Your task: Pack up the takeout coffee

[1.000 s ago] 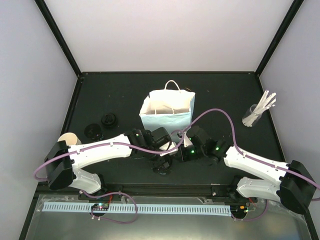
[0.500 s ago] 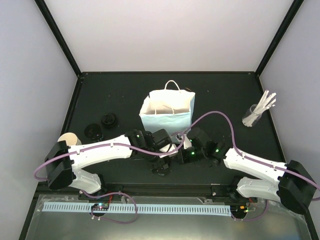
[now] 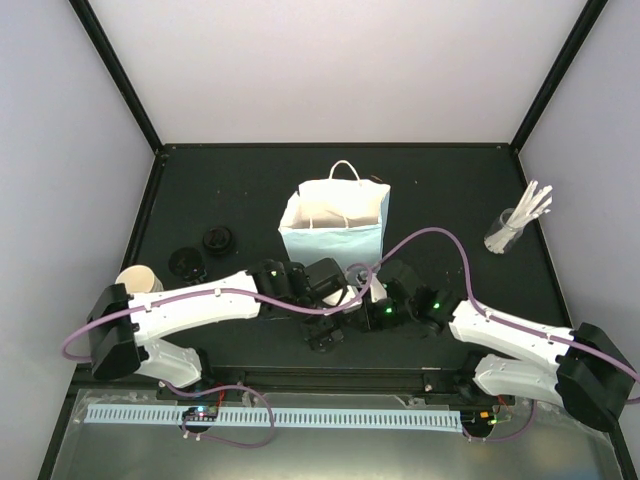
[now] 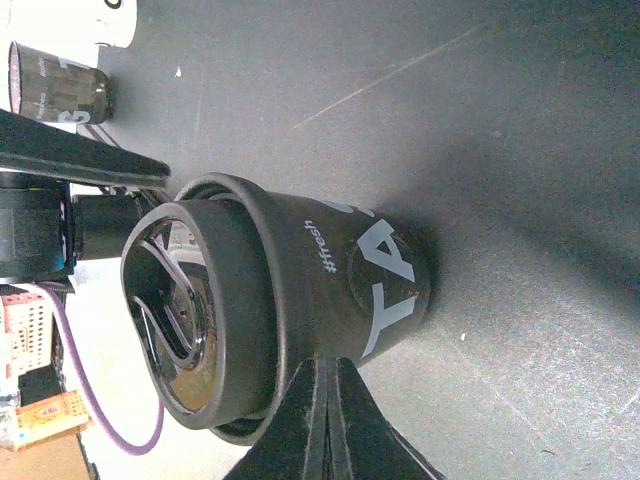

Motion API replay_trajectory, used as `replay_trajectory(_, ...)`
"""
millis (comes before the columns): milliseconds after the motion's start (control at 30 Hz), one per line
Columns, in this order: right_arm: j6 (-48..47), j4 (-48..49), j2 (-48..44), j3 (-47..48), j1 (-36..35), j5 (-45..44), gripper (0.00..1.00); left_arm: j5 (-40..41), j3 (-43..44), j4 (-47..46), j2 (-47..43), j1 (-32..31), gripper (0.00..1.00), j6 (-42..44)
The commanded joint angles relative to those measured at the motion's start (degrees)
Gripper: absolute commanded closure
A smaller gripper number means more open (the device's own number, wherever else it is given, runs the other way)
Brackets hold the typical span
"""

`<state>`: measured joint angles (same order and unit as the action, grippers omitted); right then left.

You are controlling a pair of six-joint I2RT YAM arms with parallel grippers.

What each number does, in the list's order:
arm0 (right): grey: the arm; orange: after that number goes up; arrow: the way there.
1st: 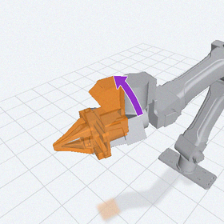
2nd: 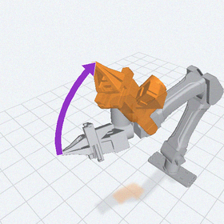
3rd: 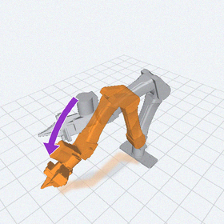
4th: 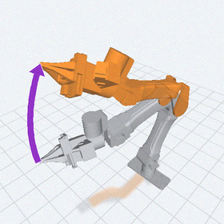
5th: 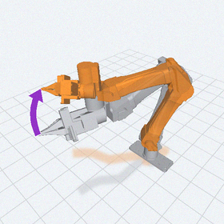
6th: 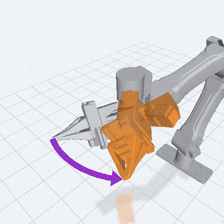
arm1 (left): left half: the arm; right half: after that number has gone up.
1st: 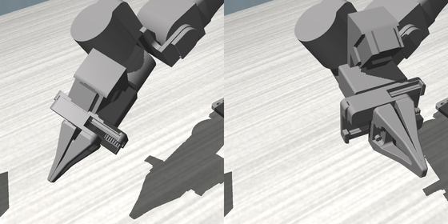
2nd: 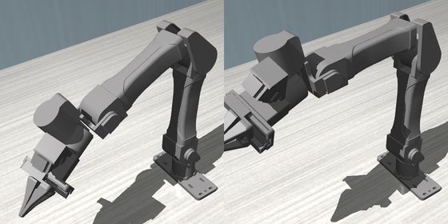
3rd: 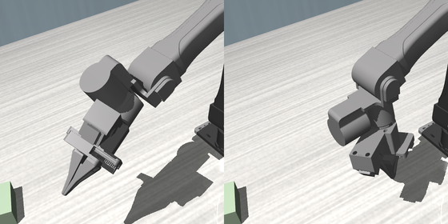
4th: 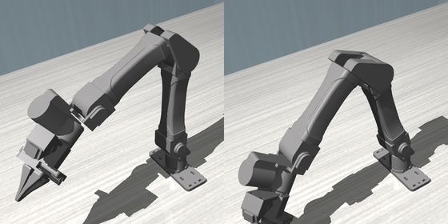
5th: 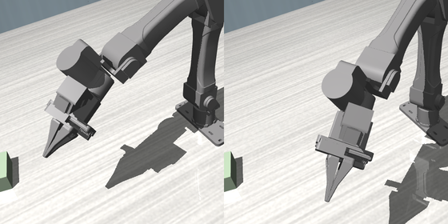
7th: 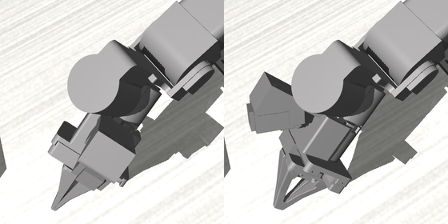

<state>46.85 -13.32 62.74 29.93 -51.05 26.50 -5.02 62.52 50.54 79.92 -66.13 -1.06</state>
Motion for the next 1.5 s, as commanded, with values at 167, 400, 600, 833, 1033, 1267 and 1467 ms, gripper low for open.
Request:
replay_trajectory(167,-0.04,1.08,-1.15,-0.14,0.35,-0.78,0.99,5.18,3.57,-0.06,-5.88,-0.26,0.01,-0.82)
replay_trajectory(400,-0.44,0.51,-1.70,0.32,0.37,-0.97,0.99,5.74,3.34,-2.42,-10.87,-0.24,0.01,0.10)
replay_trajectory(600,-0.65,0.32,-2.05,0.30,0.39,-1.00,0.99,3.54,5.05,-1.67,-11.75,-0.27,0.01,2.01)
replay_trajectory(833,-0.93,0.18,-2.27,0.21,0.39,-0.96,0.99,8.65,4.41,-2.06,-13.31,-0.74,0.01,3.18)
replay_trajectory(1033,-1.40,-0.12,-2.19,0.54,0.35,-0.84,0.99,7.54,1.77,-3.43,-15.09,0.83,0.01,1.29)
replay_trajectory(1267,-1.90,-0.39,-1.96,1.00,0.35,-0.50,0.99,2.50,-4.38,-7.95,-18.10,4.55,0.01,1.14)
replay_trajectory(1467,-2.29,-0.85,-2.25,1.27,0.39,-0.55,0.99,-1.43,-6.71,-9.05,-17.03,6.31,0.01,0.98)
